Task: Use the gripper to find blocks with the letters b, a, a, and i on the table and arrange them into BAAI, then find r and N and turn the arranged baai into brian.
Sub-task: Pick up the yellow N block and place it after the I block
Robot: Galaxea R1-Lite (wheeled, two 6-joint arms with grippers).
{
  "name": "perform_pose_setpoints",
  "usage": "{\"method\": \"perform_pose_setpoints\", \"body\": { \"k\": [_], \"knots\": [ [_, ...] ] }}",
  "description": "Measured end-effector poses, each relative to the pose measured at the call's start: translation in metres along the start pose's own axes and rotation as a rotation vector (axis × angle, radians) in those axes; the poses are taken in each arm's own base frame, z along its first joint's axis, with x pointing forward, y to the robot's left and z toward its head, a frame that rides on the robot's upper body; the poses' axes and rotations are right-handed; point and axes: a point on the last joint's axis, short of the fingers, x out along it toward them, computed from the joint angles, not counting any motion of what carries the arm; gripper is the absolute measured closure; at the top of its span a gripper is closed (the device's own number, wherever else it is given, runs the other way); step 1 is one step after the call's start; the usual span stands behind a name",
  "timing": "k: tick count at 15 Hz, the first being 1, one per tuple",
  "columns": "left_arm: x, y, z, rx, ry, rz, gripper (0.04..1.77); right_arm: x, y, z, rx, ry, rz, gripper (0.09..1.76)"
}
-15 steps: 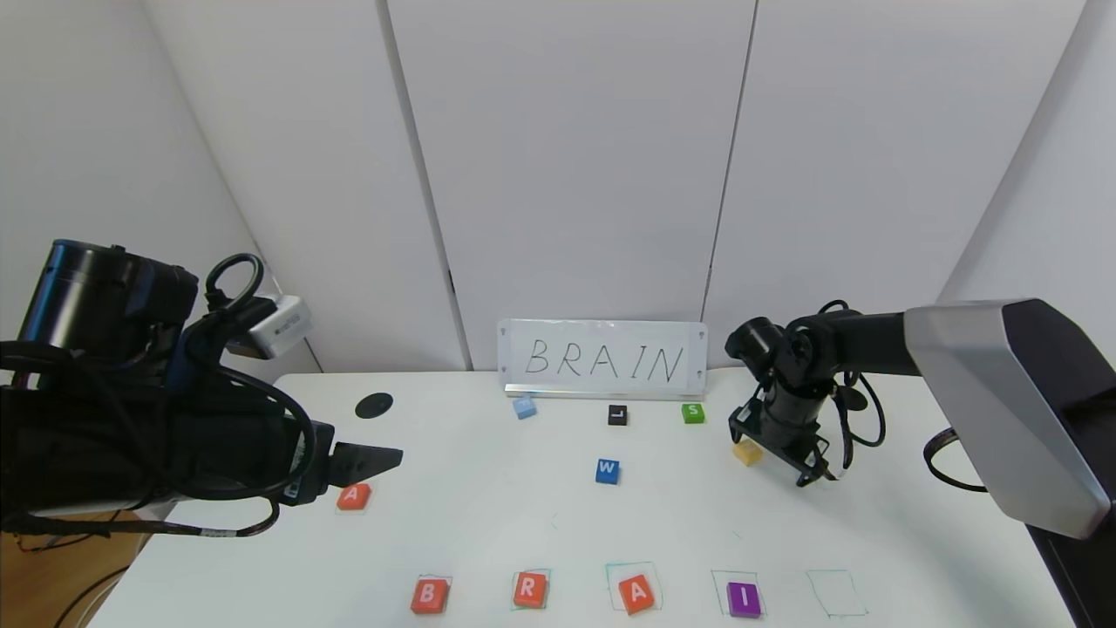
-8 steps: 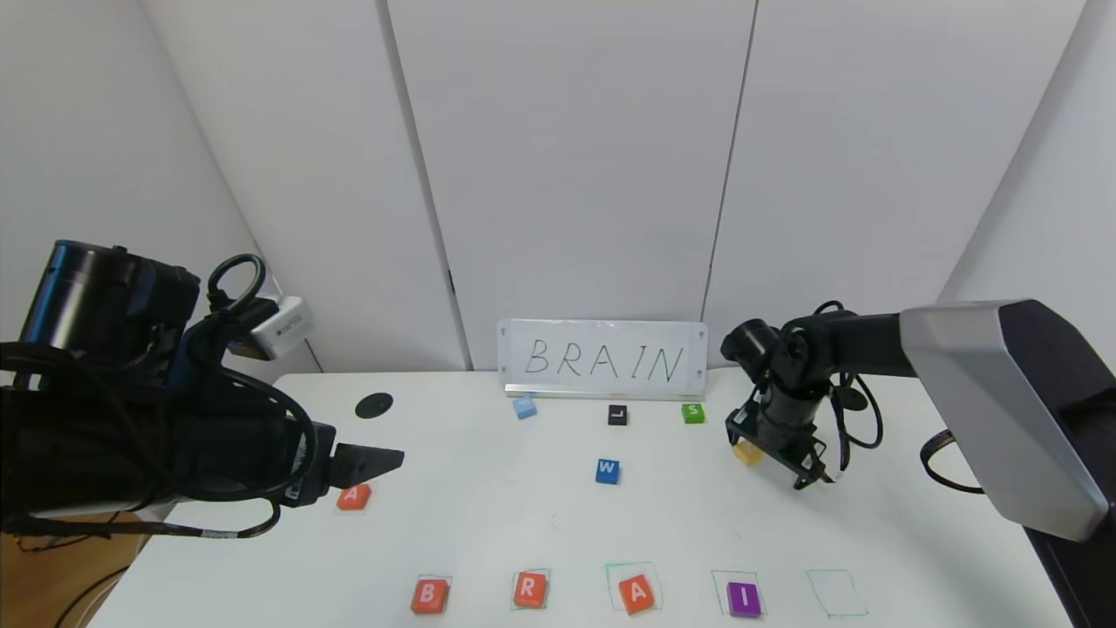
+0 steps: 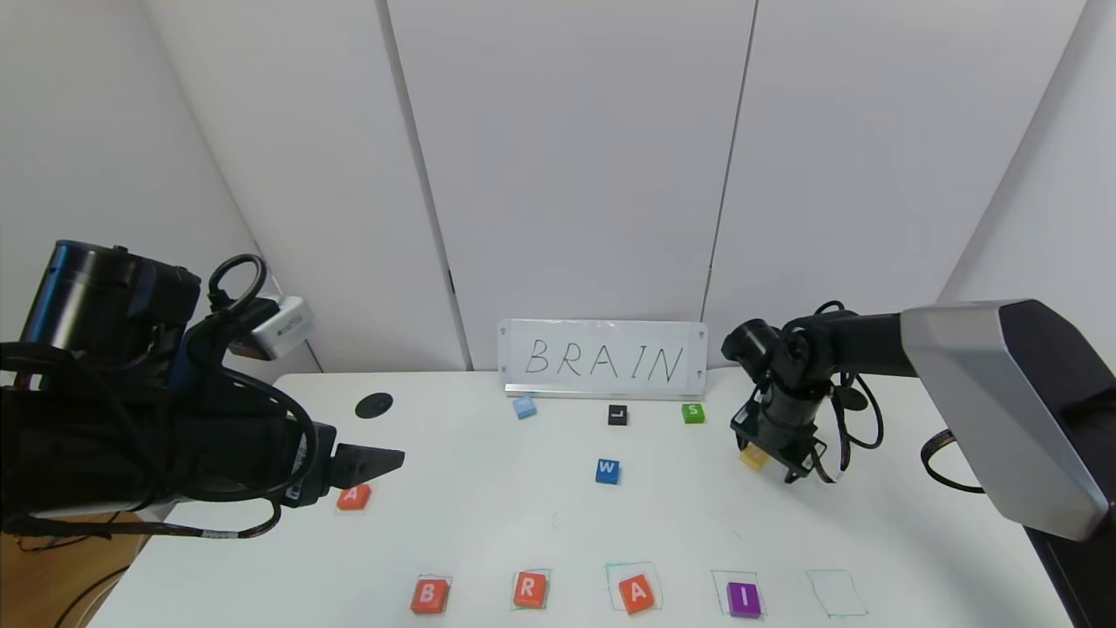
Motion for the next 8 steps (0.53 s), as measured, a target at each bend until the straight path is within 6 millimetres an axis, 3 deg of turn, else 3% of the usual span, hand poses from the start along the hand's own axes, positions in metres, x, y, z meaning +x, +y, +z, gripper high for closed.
{"method": "perform_pose_setpoints", "body": {
  "k": [3,4,8],
  "knots": [
    [0.0001,0.0,0.0,0.001,0.0,0.0,0.09,0.0006,0.0001,-0.0006,-0.003,0.0,-0.002,1.04],
    [0.0003,0.0,-0.0002,0.001,0.001,0.0,0.09,0.0006,0.0001,-0.0006,-0.002,0.001,-0.002,1.26],
    [0.0009,-0.0008,-0.0004,0.004,0.004,-0.003,0.09,0.0007,0.0,-0.0001,-0.002,0.001,-0.001,1.31]
  ]
}}
